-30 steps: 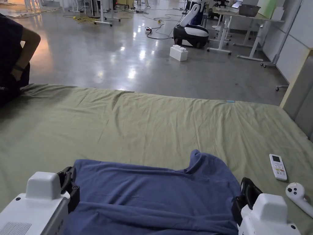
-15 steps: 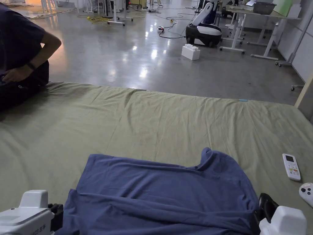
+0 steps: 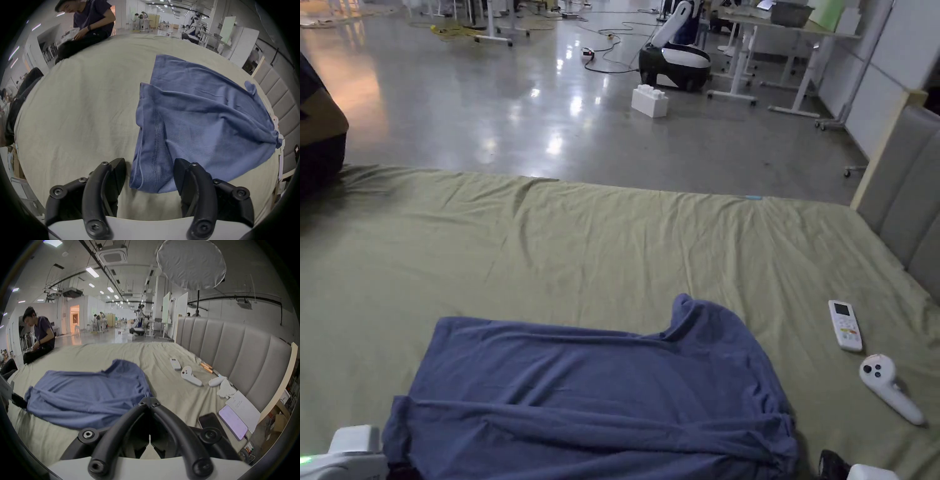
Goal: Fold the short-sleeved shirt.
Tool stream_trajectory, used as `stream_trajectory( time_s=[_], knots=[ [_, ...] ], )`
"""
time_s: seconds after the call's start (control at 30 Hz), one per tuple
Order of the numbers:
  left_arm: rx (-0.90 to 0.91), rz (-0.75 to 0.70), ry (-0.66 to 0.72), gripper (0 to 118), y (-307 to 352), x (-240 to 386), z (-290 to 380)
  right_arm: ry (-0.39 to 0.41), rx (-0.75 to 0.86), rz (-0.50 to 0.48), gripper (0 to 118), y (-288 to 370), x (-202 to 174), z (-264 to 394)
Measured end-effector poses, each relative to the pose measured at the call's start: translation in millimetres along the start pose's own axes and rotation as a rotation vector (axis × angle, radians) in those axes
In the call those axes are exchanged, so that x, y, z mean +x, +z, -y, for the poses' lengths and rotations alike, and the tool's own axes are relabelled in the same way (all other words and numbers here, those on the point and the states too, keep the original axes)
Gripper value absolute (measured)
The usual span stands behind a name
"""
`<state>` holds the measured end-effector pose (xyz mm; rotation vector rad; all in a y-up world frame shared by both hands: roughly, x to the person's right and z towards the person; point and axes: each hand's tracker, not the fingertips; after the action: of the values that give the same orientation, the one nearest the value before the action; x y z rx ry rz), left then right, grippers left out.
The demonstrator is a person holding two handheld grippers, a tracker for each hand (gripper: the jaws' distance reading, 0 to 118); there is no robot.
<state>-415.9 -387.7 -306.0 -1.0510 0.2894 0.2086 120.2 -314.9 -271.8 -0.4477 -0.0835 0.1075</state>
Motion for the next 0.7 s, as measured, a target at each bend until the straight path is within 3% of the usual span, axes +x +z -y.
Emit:
stream_trajectory(
  time_s=[0.03,0.1,0.43,0.47,0.6,0.7],
  knots=[
    [0.002,0.003,0.001,43,2,1,1,0.001,-0.02,-0.006,1,-2,2,5],
    [0.008,-0.008,-0.023,9,2,0,0,0.023,-0.091,-0.022,1,-10,4,16],
    [0.013,0.033,-0.041,8,24,2,5,0.056,-0.332,-0.087,3,-79,11,44],
    [0.013,0.033,-0.044,8,25,3,6,0.056,-0.339,-0.089,9,-87,13,46],
    [0.014,0.035,-0.047,8,25,4,4,0.075,-0.365,-0.111,54,-107,18,45],
    [0.013,0.034,-0.047,8,25,4,3,0.083,-0.374,-0.134,68,-120,21,42]
  ],
)
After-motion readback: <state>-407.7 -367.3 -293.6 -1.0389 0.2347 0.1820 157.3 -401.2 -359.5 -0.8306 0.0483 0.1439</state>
